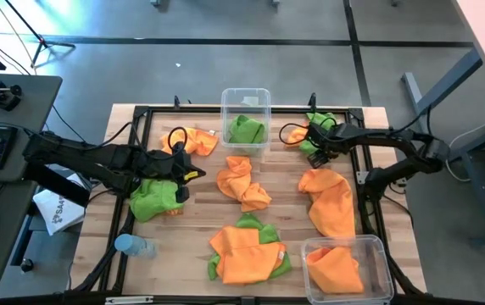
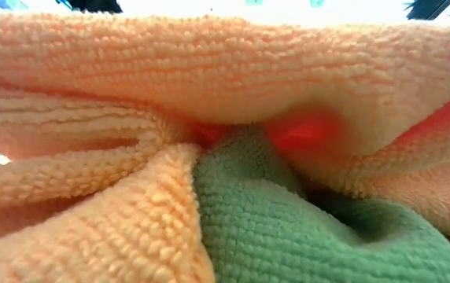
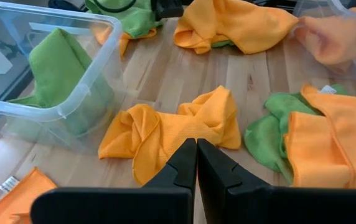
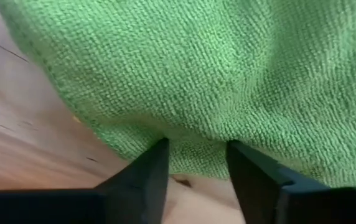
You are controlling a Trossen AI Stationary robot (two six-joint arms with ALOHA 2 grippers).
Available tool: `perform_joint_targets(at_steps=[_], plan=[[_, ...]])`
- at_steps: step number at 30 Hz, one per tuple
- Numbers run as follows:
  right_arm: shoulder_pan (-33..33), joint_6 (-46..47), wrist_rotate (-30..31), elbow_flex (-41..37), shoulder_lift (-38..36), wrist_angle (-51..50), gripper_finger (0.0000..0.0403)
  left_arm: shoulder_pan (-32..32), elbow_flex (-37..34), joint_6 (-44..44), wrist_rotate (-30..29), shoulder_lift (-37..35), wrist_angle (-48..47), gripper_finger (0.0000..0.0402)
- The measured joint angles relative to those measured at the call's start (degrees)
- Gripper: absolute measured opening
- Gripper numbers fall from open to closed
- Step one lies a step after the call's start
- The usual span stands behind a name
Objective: Sort microfiber towel by color & place in baskets
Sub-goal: Put the green microfiber towel into the top transparent bin
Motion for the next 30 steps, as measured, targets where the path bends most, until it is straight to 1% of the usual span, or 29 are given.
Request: perform_joint_targets(at_steps=[2,5,6,7,10,13,23,27,30], plan=[[0.0,-0.2,0.0,0.0,0.0,0.4,0.0107,0.0,0.0,0.0,0.3,0.0,0.0,0.0000],[0.0,-0.8,0.0,0.0,0.0,0.4,0.0034,0.0,0.0,0.0,0.3,0.0,0.0,0.0000],[0.0,-1.4,0.0,0.0,0.0,0.4,0.0018,0.0,0.0,0.0,0.3,0.0,0.0,0.0000],[0.0,-1.6,0.2,0.0,-0.1,0.4,0.0010,0.0,0.0,0.0,0.3,0.0,0.0,0.0000],[0.0,-1.3,0.4,0.0,-0.9,0.1,0.0018,0.0,0.0,0.0,0.3,0.0,0.0,0.0000],[0.5,-1.4,0.5,0.0,-3.3,-0.1,0.0005,0.0,0.0,0.0,0.3,0.0,0.0,0.0000],[3.1,1.2,0.5,0.0,-15.8,-0.3,0.0001,0.0,0.0,0.0,0.3,0.0,0.0,0.0000],[3.1,-2.6,0.0,0.0,-16.7,-0.1,0.0008,0.0,0.0,0.0,0.3,0.0,0.0,0.0000],[3.1,-2.9,-0.1,0.0,-15.5,0.9,0.0028,0.0,0.0,0.0,0.3,0.0,0.0,0.0000]])
